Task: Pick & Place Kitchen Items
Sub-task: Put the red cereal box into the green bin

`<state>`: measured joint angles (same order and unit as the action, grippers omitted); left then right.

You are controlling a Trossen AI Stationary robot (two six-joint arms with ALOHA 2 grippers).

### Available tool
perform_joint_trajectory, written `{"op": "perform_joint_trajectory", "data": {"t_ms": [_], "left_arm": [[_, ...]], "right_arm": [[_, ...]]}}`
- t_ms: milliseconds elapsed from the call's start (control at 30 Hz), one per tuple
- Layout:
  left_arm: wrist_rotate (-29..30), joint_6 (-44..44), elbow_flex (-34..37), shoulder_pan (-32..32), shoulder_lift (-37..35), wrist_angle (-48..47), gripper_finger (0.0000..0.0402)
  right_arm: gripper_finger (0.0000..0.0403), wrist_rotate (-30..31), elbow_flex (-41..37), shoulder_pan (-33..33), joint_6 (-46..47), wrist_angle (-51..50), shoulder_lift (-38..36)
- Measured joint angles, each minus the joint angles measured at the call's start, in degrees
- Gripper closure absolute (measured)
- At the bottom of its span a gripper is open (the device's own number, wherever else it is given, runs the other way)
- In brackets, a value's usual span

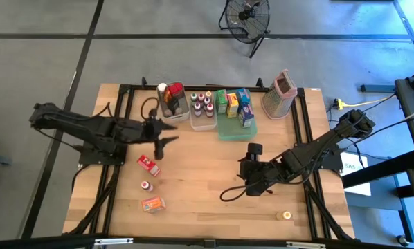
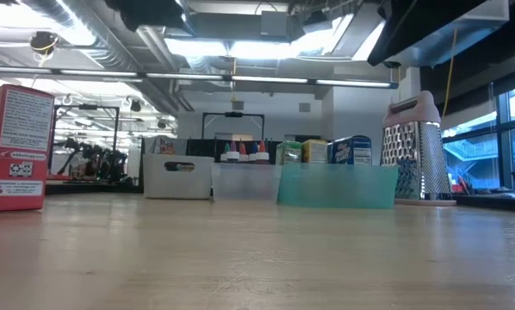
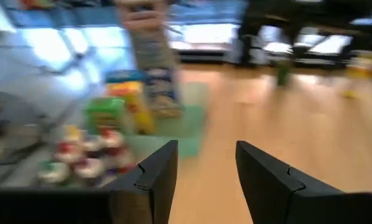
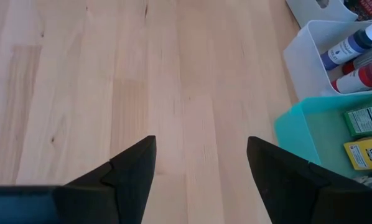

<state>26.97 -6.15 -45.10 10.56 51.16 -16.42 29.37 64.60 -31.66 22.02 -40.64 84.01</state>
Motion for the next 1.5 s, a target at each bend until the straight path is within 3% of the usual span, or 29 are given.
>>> {"op": "perform_joint_trajectory", "data": {"t_ms": [167,400,600,867,1033,1167,1233,1500], "left_arm": [[-3.85,5.23,-0.83,4.64,-0.77,0.15,0.0245],[-2.64,6.57,-0.83,6.17,-0.96,0.48,0.0234],[-3.04,5.81,-0.83,5.82,-1.23,1.21,0.0180],[1.55,5.12,-0.83,5.84,-1.23,0.68,0.0099],[-2.35,0.70,-0.83,5.84,-1.09,-3.91,0.0089],[-15.91,-0.95,-0.83,5.93,-1.03,-9.17,0.0089],[-19.16,-2.76,-0.83,6.58,-1.10,-10.35,0.0089],[-14.85,-8.43,-6.89,10.53,-1.40,-29.51,0.0103]], "right_arm": [[0.0149,0.14,0.00,0.00,-0.23,1.75,0.00],[0.0149,-0.09,0.00,0.00,0.04,2.52,0.00],[0.0149,-1.12,0.00,0.00,0.07,2.89,0.02],[0.0149,-1.12,0.00,0.00,0.22,2.89,0.02],[0.0149,-1.11,0.00,0.12,0.22,5.79,0.02],[0.0149,-1.10,0.00,0.15,-0.28,10.51,0.02],[0.0149,-1.10,0.00,0.15,-1.31,13.22,0.02],[0.0149,-1.08,0.00,0.34,-3.41,22.65,0.00]]}}
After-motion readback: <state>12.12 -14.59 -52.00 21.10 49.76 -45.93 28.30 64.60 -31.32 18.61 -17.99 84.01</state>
